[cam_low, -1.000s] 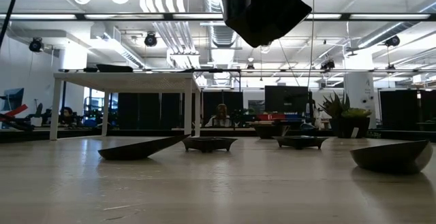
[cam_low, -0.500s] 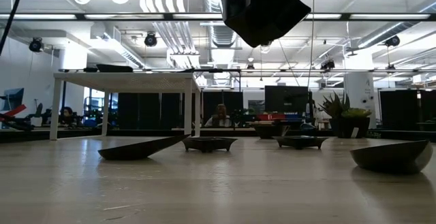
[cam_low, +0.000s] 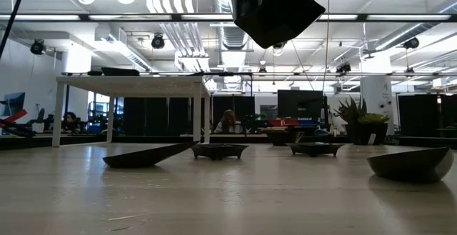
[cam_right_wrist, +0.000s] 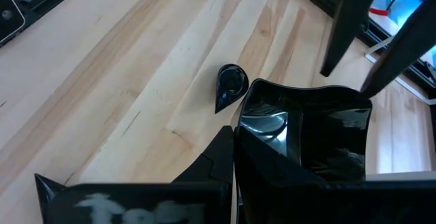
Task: Pick & Place Mini shaped plates
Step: Stack the distorted square plate on top of the other distorted square plate on the shelf
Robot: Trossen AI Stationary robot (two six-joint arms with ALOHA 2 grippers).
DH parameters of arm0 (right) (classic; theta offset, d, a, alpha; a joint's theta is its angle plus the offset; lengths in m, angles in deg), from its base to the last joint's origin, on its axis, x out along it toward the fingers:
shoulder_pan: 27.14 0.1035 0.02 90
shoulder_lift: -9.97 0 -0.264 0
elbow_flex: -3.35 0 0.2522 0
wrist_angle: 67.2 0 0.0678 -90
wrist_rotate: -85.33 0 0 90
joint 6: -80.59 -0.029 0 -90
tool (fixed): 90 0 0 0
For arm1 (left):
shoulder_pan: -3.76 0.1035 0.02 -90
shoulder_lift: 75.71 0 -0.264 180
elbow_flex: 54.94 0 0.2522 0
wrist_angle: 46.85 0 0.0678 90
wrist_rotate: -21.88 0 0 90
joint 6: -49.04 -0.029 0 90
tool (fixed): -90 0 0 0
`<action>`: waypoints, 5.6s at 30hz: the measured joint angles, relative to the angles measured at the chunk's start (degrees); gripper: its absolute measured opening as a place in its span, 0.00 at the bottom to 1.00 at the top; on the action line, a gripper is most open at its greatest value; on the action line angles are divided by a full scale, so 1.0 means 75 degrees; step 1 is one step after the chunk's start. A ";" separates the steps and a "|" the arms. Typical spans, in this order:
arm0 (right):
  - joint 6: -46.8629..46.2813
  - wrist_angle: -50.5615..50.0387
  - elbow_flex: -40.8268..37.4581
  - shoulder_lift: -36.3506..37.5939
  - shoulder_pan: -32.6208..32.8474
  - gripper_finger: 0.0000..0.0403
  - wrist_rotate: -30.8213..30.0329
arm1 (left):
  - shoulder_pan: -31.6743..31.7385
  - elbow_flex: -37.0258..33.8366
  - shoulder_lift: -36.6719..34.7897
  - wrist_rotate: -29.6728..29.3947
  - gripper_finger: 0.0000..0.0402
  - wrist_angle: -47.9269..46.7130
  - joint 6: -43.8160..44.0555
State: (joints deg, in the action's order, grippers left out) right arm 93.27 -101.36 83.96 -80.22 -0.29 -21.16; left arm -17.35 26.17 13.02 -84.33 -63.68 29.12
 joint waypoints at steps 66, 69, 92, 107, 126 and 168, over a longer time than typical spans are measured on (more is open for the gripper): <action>0.1372 0.0303 0.0000 0.0000 -0.0006 0.02 -0.0012 | 0.0057 -0.0015 -0.0006 0.0600 0.00 -0.1230 -0.0335; 0.1338 0.0306 0.0000 0.0000 -0.0009 0.02 -0.0014 | 0.0057 -0.0015 -0.0006 0.0576 0.00 -0.1247 -0.0332; 0.1511 0.0392 0.0003 0.0012 0.0003 0.24 -0.0396 | 0.0068 -0.0020 -0.0006 0.0511 0.00 -0.1703 -0.0234; 0.1105 0.0356 0.0003 0.0139 0.0038 0.36 -0.0420 | 0.0065 -0.0020 -0.0083 0.0543 0.00 -0.2097 0.0082; -0.0116 0.0204 0.0004 0.1316 0.0035 0.28 -0.0414 | 0.0060 -0.0020 -0.0174 -0.0060 0.00 -0.2712 0.0745; -0.1645 -0.0232 0.0061 0.2371 -0.0140 0.14 -0.1485 | 0.1834 -0.0020 -0.4010 -0.3104 0.00 -0.7126 0.2629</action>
State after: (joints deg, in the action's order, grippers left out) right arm 80.94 -103.10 84.42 -62.43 -1.34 -32.29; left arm -3.60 26.02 -17.06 -107.62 -117.12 48.83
